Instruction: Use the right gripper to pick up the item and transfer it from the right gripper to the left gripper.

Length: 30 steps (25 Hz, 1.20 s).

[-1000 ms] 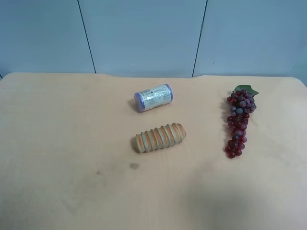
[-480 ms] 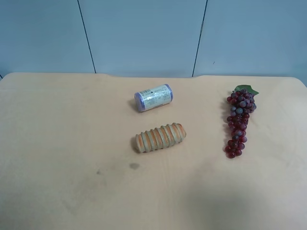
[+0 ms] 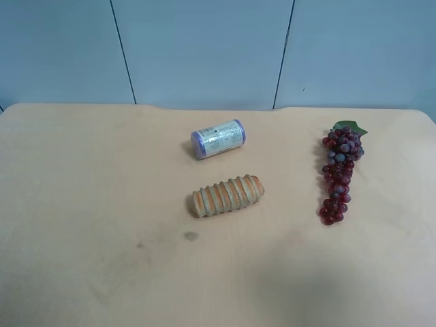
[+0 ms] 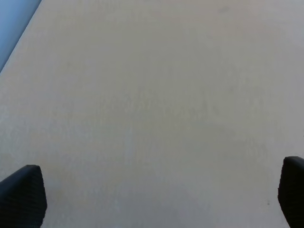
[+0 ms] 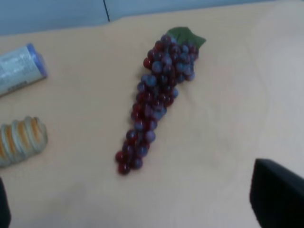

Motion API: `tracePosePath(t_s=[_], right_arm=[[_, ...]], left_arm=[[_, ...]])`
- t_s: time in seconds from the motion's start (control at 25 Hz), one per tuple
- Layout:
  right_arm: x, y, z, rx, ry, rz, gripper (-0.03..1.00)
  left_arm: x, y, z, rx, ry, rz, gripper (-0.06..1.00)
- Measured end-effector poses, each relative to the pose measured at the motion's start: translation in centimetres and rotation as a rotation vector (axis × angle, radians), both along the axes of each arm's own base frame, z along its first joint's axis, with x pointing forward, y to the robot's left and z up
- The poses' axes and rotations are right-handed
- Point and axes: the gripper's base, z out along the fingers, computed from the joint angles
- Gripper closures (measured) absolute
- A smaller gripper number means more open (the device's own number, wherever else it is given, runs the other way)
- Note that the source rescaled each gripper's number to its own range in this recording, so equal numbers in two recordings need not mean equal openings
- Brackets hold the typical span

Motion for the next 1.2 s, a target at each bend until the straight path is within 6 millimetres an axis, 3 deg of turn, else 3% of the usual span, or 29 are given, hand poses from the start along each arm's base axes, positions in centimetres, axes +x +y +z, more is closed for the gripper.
tracePosePath(t_s=[0.12, 0.32, 0.48, 0.6, 0.88, 1.2], right_arm=[[0.7, -0.1, 0.6, 0.002, 0.021, -0.002, -0.03], [4.2, -0.3, 2.8, -0.007, 0.151, 0.006, -0.03], [9.1, -0.6, 4.3, -0.03, 0.271, 0.021, -0.03], [13.7, -0.9, 4.2, -0.016, 0.408, 0.02, -0.03], [25.5, -1.7, 0.4, 0.032, 0.703, -0.005, -0.03], [35.2, -2.3, -3.7, 0.083, 0.821, -0.052, -0.03]], left_arm=[[0.0, 0.0, 0.0, 0.0, 0.0, 0.0, -0.06], [0.0, 0.0, 0.0, 0.0, 0.0, 0.0, -0.06], [0.0, 0.0, 0.0, 0.0, 0.0, 0.0, -0.06], [0.0, 0.0, 0.0, 0.0, 0.0, 0.0, -0.06], [0.0, 0.0, 0.0, 0.0, -0.002, 0.0, -0.06], [0.0, 0.0, 0.0, 0.0, -0.002, 0.0, -0.06]])
